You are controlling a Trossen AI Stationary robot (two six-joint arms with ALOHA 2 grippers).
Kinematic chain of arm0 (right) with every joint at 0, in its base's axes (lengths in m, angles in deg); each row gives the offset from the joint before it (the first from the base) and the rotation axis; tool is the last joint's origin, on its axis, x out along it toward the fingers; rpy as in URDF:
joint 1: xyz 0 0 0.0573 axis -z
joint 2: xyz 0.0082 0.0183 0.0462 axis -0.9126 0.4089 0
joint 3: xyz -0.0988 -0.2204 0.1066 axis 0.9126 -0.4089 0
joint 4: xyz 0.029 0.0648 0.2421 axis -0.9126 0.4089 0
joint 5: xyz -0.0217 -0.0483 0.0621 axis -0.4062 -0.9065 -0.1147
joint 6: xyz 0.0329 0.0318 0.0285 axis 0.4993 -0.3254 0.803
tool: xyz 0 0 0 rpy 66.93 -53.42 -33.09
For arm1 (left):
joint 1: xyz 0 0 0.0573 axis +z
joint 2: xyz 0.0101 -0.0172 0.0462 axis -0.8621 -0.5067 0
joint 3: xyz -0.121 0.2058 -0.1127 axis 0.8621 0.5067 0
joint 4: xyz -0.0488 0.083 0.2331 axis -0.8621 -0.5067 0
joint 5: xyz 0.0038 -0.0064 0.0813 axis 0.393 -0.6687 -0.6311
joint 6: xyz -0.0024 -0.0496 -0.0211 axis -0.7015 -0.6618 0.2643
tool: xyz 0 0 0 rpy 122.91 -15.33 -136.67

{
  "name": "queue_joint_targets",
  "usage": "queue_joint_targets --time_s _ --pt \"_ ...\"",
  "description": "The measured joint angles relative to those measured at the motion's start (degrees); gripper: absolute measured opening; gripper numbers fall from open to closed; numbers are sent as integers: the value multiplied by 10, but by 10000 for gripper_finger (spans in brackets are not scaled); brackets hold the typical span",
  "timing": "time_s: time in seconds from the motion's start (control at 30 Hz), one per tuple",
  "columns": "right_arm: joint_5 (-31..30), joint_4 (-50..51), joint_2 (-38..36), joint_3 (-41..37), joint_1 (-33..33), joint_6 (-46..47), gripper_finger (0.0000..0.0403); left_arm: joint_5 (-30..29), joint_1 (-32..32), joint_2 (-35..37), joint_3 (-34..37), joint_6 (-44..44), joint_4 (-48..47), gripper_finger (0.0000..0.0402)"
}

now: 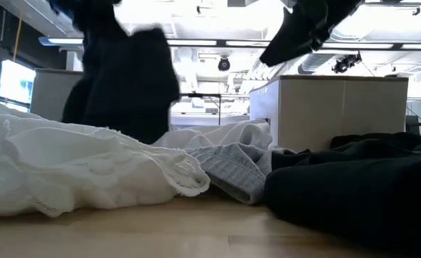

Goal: Sort clothes
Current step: Put the dark blue cloth into the left laundry organizer

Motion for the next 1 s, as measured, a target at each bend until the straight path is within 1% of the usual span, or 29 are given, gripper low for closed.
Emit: queue_joint_targets --time_s 0.13,0.2,0.27,0.33,0.4,0.47,0.53,0.57,0.63,0.73,0.9,1.0 --pt "9 -65 0 -43 0 9 201 -10 0 50 0 62 99 1" --pt "20 -113 0 -67 0 9 201 -21 0 71 0 109 164 1" --pt "27 -162 0 -92 0 9 201 -46 0 85 -1 174 234 1" --pt "31 -212 0 -114 0 8 201 -91 0 96 -1 257 298 1" --pt "31 -249 0 -132 0 9 201 -160 1 102 -1 354 358 1" --pt "33 -270 0 -145 0 9 201 -233 10 104 -2 449 407 1" --pt "33 -277 0 -149 0 15 201 -292 30 104 -2 525 437 1" --pt "33 -276 0 -149 0 20 201 -312 43 102 -4 551 437 1" --pt "33 -274 0 -149 1 22 201 -343 77 96 -15 575 421 1" --pt "33 -277 0 -149 1 20 201 -352 137 84 -33 560 359 1" --pt "33 -278 0 -149 1 24 201 -339 239 46 -68 475 200 0" --pt "33 -279 0 -149 1 33 201 -296 300 15 -81 421 126 0"
